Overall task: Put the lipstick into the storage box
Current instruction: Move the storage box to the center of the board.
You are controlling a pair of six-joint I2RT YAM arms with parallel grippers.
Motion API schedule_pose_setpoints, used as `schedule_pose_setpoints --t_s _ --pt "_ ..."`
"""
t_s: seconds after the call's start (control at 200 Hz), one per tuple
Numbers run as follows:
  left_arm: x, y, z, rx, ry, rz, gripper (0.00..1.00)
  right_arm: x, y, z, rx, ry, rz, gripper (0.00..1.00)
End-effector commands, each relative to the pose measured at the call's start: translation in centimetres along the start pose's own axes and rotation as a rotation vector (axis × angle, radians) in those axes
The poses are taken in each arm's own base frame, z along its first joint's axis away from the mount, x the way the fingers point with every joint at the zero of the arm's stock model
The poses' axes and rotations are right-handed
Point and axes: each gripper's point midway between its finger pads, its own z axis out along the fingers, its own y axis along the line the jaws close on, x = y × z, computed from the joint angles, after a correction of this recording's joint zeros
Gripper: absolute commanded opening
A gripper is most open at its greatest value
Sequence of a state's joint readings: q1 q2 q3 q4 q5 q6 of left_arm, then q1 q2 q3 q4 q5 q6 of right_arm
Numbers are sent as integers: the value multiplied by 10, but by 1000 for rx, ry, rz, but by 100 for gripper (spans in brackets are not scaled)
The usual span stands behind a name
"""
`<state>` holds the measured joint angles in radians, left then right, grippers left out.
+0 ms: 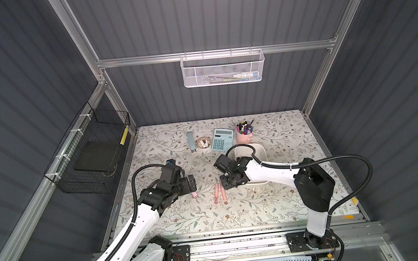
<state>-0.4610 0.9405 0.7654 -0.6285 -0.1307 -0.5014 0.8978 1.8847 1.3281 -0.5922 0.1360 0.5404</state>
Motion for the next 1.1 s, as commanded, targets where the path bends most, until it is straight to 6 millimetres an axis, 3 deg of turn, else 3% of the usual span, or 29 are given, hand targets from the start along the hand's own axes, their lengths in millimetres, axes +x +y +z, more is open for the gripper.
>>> schedule_pose_setpoints --t_s 0.0,0.275,0.886,1.091 --pt "2 4 0 -17 13 0 100 1 -22 4 57 30 25 39" --pt "2 1 6 -11 23 3 100 1 -44 6 66 40 67 41" --pt "4 4 8 -21 26 1 100 3 -37 31 43 86 63 39" --pt "5 5 8 -23 25 1 100 1 -37 31 41 89 59 32"
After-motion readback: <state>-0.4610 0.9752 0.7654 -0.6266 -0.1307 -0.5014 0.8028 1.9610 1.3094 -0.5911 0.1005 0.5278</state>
